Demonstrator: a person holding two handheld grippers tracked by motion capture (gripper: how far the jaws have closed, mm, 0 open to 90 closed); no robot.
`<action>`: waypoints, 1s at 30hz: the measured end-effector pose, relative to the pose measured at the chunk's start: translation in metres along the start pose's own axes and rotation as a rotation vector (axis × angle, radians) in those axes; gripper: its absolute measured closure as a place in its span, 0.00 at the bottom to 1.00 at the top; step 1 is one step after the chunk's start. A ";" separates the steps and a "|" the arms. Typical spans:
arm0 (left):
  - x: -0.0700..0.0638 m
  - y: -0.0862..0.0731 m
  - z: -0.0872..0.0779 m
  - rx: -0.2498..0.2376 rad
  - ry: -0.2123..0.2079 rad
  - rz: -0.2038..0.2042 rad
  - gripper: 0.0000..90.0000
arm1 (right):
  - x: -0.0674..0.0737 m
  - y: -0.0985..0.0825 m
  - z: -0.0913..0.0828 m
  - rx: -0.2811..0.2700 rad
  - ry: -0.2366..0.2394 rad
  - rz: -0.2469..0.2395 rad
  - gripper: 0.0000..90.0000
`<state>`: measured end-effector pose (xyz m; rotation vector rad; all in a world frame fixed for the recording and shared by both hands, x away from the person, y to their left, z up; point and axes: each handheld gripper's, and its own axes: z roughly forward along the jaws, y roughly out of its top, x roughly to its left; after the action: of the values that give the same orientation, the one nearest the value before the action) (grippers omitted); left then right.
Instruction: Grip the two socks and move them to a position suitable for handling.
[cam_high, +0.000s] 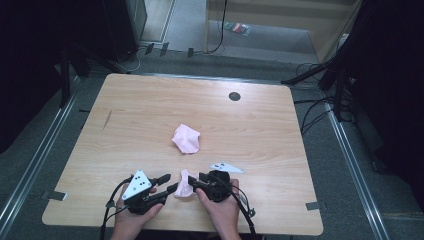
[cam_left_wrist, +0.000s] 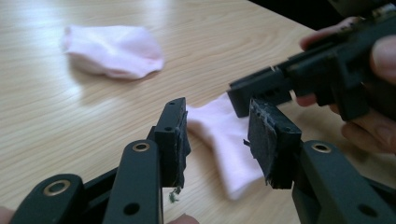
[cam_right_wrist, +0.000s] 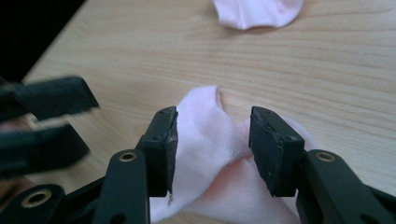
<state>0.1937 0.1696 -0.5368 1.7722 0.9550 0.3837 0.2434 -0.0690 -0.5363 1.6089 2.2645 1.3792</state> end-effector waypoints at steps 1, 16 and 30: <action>0.002 -0.001 0.000 0.003 0.016 -0.018 0.64 | 0.002 -0.001 0.004 0.012 -0.019 -0.017 0.63; 0.007 -0.005 0.025 0.218 -0.109 -0.090 0.28 | 0.042 0.042 -0.024 -0.064 0.018 -0.189 0.95; -0.008 0.007 0.013 0.094 0.253 0.163 0.98 | 0.055 0.060 -0.049 -0.133 0.070 -0.235 0.95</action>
<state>0.2005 0.1545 -0.5343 1.9254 1.0207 0.6901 0.2384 -0.0537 -0.4428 1.2300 2.2568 1.5082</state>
